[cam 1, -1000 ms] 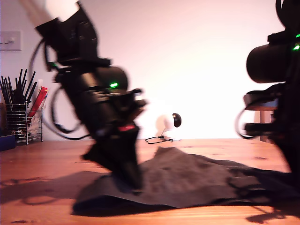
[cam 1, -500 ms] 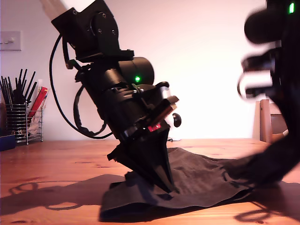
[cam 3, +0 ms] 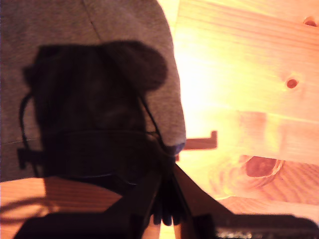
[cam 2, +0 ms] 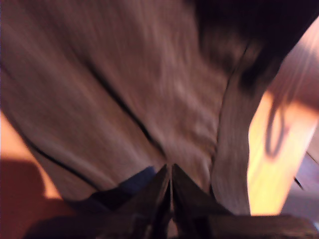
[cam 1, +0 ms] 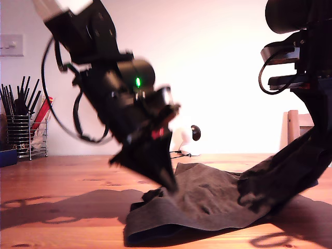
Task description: Fold the underwear in front of you. After folding it, place it to the right side.
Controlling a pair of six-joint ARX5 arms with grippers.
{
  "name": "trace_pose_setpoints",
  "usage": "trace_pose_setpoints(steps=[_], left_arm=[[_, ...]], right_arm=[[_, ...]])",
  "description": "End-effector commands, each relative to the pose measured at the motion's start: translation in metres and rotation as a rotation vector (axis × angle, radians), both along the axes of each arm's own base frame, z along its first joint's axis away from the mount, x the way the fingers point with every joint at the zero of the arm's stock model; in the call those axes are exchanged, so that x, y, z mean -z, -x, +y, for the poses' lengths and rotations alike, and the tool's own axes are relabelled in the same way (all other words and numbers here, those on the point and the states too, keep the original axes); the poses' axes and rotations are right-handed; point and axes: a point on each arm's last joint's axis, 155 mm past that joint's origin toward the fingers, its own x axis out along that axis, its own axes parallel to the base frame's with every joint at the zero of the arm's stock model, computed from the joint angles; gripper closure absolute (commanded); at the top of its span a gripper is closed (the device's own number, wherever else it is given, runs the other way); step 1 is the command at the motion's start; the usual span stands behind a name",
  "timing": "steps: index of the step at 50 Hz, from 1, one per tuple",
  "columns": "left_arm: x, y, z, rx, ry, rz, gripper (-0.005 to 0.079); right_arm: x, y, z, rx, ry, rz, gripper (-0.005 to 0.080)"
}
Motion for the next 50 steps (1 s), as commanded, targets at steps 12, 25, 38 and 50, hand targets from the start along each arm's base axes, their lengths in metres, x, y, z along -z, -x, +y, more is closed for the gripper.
trace_pose_setpoints(steps=[12,25,38,50], left_arm=[[0.009,-0.022,0.009,-0.036,-0.036,-0.090,0.0762],[0.012,-0.042,0.006,-0.058,0.010,-0.127,0.0762],[0.018,-0.050,-0.004,-0.050,0.052,-0.152,0.0762],[0.012,-0.056,-0.011,-0.051,0.086,-0.176,0.0762]], right_arm=[[-0.005,-0.005,0.002,-0.008,-0.006,-0.029,0.0765],[-0.004,-0.003,-0.004,-0.008,0.003,-0.015,0.0765],[-0.003,-0.002,-0.011,-0.022,0.016,-0.003,0.0765],[-0.003,-0.001,-0.027,-0.014,0.032,0.016,0.0765]])
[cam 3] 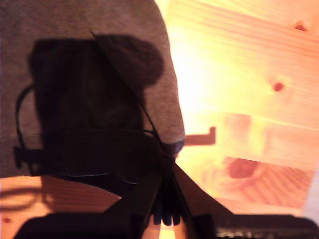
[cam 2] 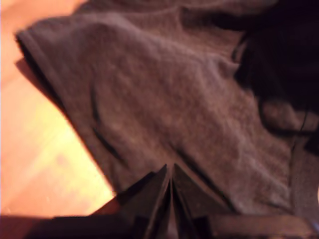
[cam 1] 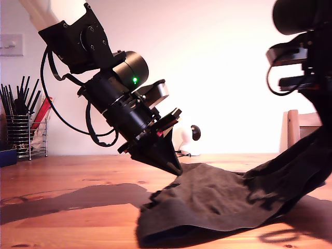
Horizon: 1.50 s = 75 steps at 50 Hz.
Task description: Fold the underwear in front of you. After folding it, place it to the right side.
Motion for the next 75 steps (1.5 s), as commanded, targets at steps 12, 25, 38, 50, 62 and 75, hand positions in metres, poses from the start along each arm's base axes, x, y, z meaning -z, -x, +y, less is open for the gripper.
trace_pose_setpoints(steps=[12,25,38,50,62,75], left_arm=[[0.006,0.000,-0.014,-0.010,0.038,-0.004,0.0762],[0.011,-0.005,-0.023,0.000,0.054,-0.026,0.0762],[0.008,-0.020,-0.035,0.016,0.067,-0.012,0.0762],[0.016,-0.029,-0.034,0.021,0.004,0.050,0.0762],[0.035,-0.020,-0.030,0.025,-0.050,0.141,0.0762],[0.041,-0.017,-0.032,0.028,-0.062,0.148,0.0762]], right_arm=[[-0.004,0.000,-0.010,0.026,0.000,-0.007,0.0765],[-0.004,-0.001,-0.010,0.018,0.001,-0.007,0.0765],[-0.004,-0.001,-0.005,0.011,-0.027,-0.005,0.0765],[-0.004,0.000,0.001,-0.003,-0.057,0.000,0.0765],[-0.018,-0.003,0.028,-0.050,-0.180,-0.051,0.0765],[-0.034,0.002,0.040,-0.077,-0.240,-0.082,0.0765]])
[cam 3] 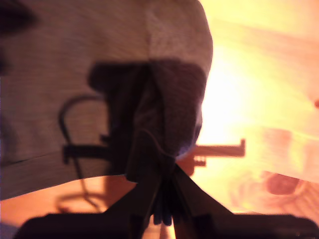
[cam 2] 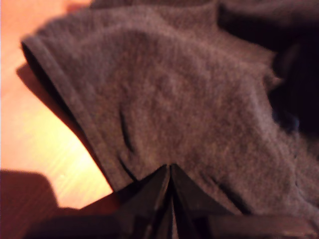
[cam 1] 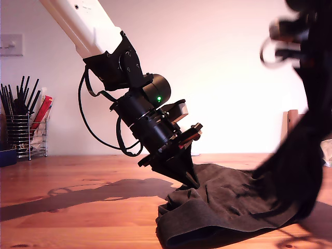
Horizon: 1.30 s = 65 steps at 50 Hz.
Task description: Fold the underwear in front of you. After folding it, place it to the right side.
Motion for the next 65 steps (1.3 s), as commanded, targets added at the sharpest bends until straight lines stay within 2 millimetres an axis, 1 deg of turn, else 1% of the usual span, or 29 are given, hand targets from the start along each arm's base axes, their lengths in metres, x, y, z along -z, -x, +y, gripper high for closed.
trace_pose_setpoints(steps=[1,16,29,33,38,45,49,55,65], left_arm=[[0.014,0.006,0.000,0.009,-0.017,0.023,0.0762],[0.018,0.013,0.002,0.011,-0.035,0.049,0.0762],[0.016,0.013,-0.006,0.021,-0.023,0.031,0.0762],[0.017,0.014,-0.006,0.022,-0.025,0.033,0.0762],[0.025,0.017,-0.005,0.023,-0.037,0.050,0.0762],[0.048,0.026,0.001,0.028,-0.074,0.102,0.0762],[0.055,0.028,0.002,0.029,-0.081,0.116,0.0762],[0.054,0.025,-0.001,0.028,-0.066,0.104,0.0762],[0.051,0.025,-0.004,0.033,-0.046,0.105,0.0762]], right_arm=[[-0.006,-0.001,0.004,-0.013,-0.015,-0.014,0.0765],[-0.020,0.004,0.021,-0.042,-0.095,-0.043,0.0765],[-0.024,0.013,0.046,-0.112,-0.147,-0.037,0.0765],[-0.027,0.017,0.057,-0.134,-0.177,-0.036,0.0765],[-0.033,0.020,0.071,-0.158,-0.216,-0.039,0.0765],[-0.039,0.027,0.088,-0.193,-0.248,-0.035,0.0765],[-0.041,0.032,0.097,-0.212,-0.257,-0.033,0.0765],[-0.043,0.043,0.115,-0.254,-0.294,-0.012,0.0765],[-0.048,0.056,0.142,-0.311,-0.336,-0.013,0.0765]])
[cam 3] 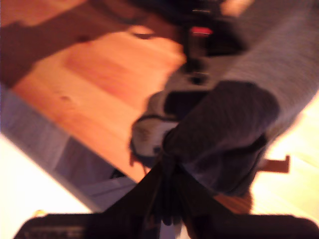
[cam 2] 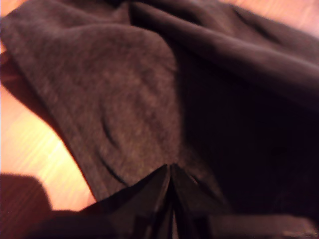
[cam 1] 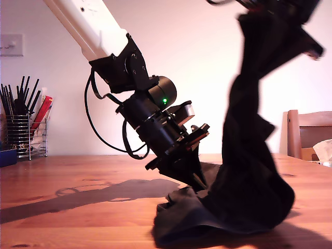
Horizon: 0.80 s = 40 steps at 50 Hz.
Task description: Fold the underwear in front of you. After folding it, place it to the right side.
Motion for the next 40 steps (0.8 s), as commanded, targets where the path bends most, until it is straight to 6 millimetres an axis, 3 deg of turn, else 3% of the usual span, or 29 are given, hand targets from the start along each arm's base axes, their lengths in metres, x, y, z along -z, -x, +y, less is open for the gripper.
trace_pose_setpoints(steps=[1,15,40], left_arm=[[0.046,0.016,0.008,0.002,-0.061,0.084,0.0762],[0.045,0.020,0.006,-0.006,-0.056,0.108,0.0762],[0.047,0.028,0.011,-0.005,-0.071,0.151,0.0762]], right_arm=[[-0.010,0.003,0.010,-0.015,-0.033,-0.022,0.0765],[-0.011,0.014,0.035,-0.072,-0.055,-0.030,0.0765],[0.045,0.014,0.072,-0.136,0.006,0.058,0.0765]])
